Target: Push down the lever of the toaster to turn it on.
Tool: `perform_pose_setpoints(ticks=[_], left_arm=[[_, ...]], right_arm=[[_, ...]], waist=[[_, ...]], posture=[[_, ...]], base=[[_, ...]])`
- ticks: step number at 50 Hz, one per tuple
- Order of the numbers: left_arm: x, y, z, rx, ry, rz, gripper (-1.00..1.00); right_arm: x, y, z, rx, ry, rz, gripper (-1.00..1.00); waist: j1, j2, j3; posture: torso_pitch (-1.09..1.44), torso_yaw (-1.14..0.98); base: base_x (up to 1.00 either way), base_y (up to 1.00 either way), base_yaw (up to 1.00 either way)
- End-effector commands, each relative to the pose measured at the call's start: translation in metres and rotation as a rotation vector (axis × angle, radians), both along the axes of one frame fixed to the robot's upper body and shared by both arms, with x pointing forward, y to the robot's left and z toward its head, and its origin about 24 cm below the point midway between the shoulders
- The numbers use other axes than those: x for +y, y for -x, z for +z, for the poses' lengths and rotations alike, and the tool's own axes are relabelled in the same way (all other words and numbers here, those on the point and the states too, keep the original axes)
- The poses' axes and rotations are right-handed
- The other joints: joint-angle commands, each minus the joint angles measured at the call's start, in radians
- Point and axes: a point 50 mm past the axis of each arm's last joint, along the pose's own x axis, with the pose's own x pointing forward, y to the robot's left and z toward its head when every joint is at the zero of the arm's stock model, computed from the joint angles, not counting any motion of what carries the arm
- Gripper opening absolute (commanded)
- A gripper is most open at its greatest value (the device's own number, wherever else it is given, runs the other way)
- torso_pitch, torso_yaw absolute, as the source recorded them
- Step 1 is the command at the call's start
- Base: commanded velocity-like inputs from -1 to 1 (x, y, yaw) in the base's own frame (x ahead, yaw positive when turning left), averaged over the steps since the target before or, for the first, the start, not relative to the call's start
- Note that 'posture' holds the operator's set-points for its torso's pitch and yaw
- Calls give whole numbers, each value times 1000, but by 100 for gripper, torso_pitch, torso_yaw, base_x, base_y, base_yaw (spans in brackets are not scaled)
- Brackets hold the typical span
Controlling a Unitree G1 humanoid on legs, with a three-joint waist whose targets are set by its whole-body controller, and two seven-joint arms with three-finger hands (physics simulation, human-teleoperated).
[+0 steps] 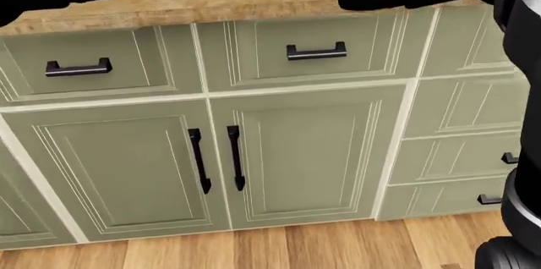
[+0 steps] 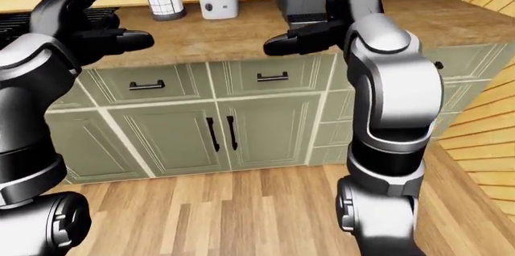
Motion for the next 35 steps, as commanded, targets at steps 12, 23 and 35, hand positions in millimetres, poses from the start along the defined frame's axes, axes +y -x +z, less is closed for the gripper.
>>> perform_pose_setpoints(ticks=[12,23,35], left_arm=[[-9,7,28,-121,-9,-26,100],[-12,8,33,-125,-17,-36,100],[-11,8,29,-120,-15,-33,100]], right_arm=[[-4,8,24,-112,4,-16,100],[-8,11,25,-116,1,-23,100],[-7,9,20,-107,0,-20,100]], waist=[[6,-90,-36],[-11,46,-30],[15,-59,-32]], posture=[[0,0],[0,0],[0,0]], base=[[20,24,0],[20,24,0],[20,13,0]])
